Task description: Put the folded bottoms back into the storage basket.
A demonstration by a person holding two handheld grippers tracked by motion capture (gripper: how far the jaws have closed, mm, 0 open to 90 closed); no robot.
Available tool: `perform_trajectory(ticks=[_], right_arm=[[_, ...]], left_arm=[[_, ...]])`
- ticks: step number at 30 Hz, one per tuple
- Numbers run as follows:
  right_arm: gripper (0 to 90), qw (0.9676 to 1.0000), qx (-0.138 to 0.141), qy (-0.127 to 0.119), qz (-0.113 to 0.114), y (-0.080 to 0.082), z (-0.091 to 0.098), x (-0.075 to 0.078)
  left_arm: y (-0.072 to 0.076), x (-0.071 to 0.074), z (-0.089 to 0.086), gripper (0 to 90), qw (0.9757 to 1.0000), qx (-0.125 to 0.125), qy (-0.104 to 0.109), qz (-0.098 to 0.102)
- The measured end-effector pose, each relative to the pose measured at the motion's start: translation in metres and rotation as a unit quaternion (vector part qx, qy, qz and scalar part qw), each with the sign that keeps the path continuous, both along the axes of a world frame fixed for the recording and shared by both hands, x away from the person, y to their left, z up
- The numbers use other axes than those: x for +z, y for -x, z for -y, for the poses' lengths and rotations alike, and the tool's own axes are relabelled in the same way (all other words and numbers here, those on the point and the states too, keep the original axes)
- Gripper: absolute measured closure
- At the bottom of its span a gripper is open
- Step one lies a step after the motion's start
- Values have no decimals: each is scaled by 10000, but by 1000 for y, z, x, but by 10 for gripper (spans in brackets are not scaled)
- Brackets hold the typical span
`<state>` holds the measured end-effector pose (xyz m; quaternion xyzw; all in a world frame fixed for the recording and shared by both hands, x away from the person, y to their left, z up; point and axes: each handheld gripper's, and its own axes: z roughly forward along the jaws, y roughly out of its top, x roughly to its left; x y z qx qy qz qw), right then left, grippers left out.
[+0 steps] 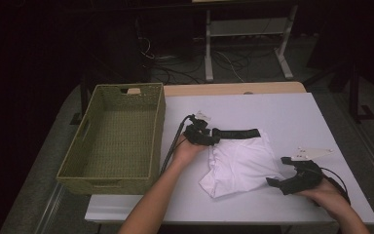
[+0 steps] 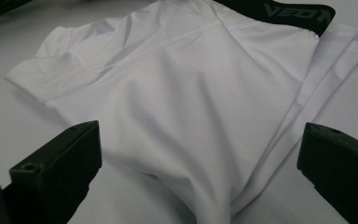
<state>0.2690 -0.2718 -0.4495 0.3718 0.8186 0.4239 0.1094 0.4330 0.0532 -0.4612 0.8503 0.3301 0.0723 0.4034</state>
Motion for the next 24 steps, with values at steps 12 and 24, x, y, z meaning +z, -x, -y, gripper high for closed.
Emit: perform_trajectory(ticks=[12,24], right_arm=[[0,10000,16,-3,-11,0,-2,0],[36,9999,1,88,105,9,0,10]], left_arm=[[4,5,13,704,9991,-333,-213,-119],[7,9,19,786,9986,-306,-401,-127]])
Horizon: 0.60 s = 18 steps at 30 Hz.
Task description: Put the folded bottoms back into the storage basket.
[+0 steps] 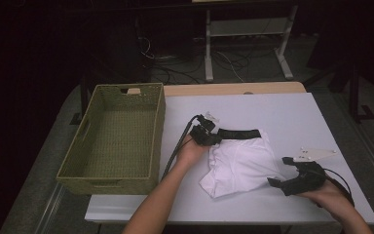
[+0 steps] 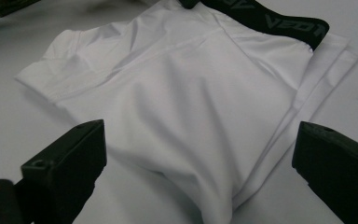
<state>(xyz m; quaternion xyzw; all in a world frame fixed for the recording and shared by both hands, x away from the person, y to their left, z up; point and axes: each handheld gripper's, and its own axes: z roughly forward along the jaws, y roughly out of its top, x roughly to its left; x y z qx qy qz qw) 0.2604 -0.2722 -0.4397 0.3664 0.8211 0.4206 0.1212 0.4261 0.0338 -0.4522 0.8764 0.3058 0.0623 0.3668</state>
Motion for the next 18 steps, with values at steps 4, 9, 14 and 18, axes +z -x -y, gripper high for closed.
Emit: perform_trajectory(ticks=[4,9,14,18], right_arm=[[78,9999,-49,58,-95,7,8,-5],[143,9996,-111,95,-222,9,14,-11],[227,9986,-132,225,-451,9,14,-18],[350,9982,-213,281,-493,7,16,-20]], left_arm=[[0,0,0,786,10000,4,16,-11],[0,0,0,787,10000,8,14,-25],[0,0,0,788,10000,26,14,-30],[0,0,0,788,10000,40,13,-47]])
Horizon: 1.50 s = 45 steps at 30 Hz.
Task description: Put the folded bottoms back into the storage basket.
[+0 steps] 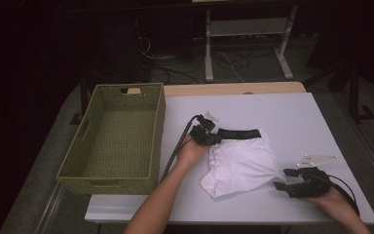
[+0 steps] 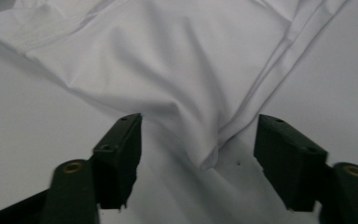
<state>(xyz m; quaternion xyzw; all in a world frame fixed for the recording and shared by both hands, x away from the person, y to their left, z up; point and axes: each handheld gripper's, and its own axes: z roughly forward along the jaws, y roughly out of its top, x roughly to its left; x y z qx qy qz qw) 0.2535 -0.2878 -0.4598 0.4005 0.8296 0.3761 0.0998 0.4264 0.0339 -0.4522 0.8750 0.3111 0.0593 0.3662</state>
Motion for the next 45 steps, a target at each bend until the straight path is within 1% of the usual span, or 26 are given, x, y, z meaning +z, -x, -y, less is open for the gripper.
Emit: perform_trajectory(ticks=[2,3,4,6,7,8,12,15,17,21,22,25,26,27,30,31,33,34,35,37,40,42,45], right_arm=[[408,10000,-19,28,4,-1,0,-1],[463,10000,4,92,38,-2,0,-2],[463,10000,4,92,38,-2,0,-2],[502,9999,47,138,20,-4,-1,-4],[549,9999,37,161,49,-4,-2,-4],[549,9999,37,161,49,-4,-2,-4],[665,9997,67,206,78,-5,-3,-4],[771,9995,129,270,111,-5,-5,-4],[807,9993,158,309,129,-6,-6,-4],[827,9993,183,312,92,-6,-6,-2],[829,9994,194,269,117,-6,-6,1],[831,9994,214,247,145,-5,-7,6],[832,9994,248,161,184,-6,-7,10],[832,9994,248,161,184,-6,-7,10],[834,9992,301,4,248,-8,-9,18],[834,9990,328,-59,281,-8,-11,23],[834,9989,348,-76,301,-9,-12,25],[835,9986,387,-132,342,-10,-15,30],[835,9986,387,-132,342,-10,-15,30],[836,9982,421,-159,396,-11,-18,35],[836,9973,527,-215,466,-13,-24,42],[838,9965,602,-266,507,-15,-28,46],[838,9954,695,-302,584,-19,-33,53]], left_arm=[[0,0,0,789,10000,7,-8,-4],[0,1,1,790,10000,11,-33,3],[0,1,1,791,10000,11,-33,3],[0,1,1,792,10000,21,-41,-10],[0,1,1,796,10000,34,-34,-26],[0,1,1,796,10000,37,-29,-35],[0,1,1,805,10000,62,9,-63],[1,1,0,811,9999,86,64,-62],[1,1,0,813,9999,71,83,-41],[2,4,-1,816,9998,82,176,-8],[2,5,-1,816,9997,74,218,-16],[3,9,-3,816,9995,63,306,-13],[4,12,-2,816,9994,41,351,10],[4,12,-2,816,9994,41,351,10],[6,19,-2,816,9992,-20,407,43],[6,21,-2,816,9992,-64,378,72],[8,26,-1,816,9991,-97,403,89],[8,28,0,816,9991,-137,387,103],[8,31,1,816,9990,-144,413,118],[9,36,1,816,9987,-177,469,136],[11,45,2,818,9982,-275,493,179],[13,50,2,818,9978,-307,557,177],[14,58,2,819,9977,-338,552,218]])
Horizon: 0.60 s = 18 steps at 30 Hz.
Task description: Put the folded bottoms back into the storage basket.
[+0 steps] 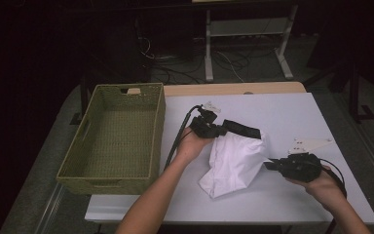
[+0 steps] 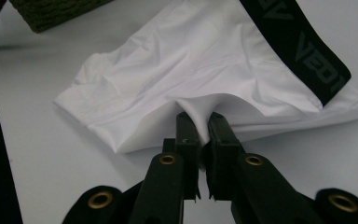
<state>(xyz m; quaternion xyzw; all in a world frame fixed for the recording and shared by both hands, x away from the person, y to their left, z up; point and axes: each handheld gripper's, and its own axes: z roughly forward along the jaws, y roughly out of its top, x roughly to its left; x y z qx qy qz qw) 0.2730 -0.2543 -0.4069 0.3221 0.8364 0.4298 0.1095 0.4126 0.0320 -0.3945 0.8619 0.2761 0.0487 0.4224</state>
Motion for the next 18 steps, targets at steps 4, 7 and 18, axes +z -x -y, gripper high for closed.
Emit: perform_trajectory(ticks=[4,7,18], right_arm=[[838,9999,62,-96,77,-5,-5,9],[838,9997,119,-164,155,-10,-9,17],[838,9979,376,-329,402,-23,-29,48]], left_arm=[[0,13,-2,819,10000,-23,33,81],[1,24,-5,819,9999,-12,124,107],[5,61,-13,819,9995,-34,196,253]])
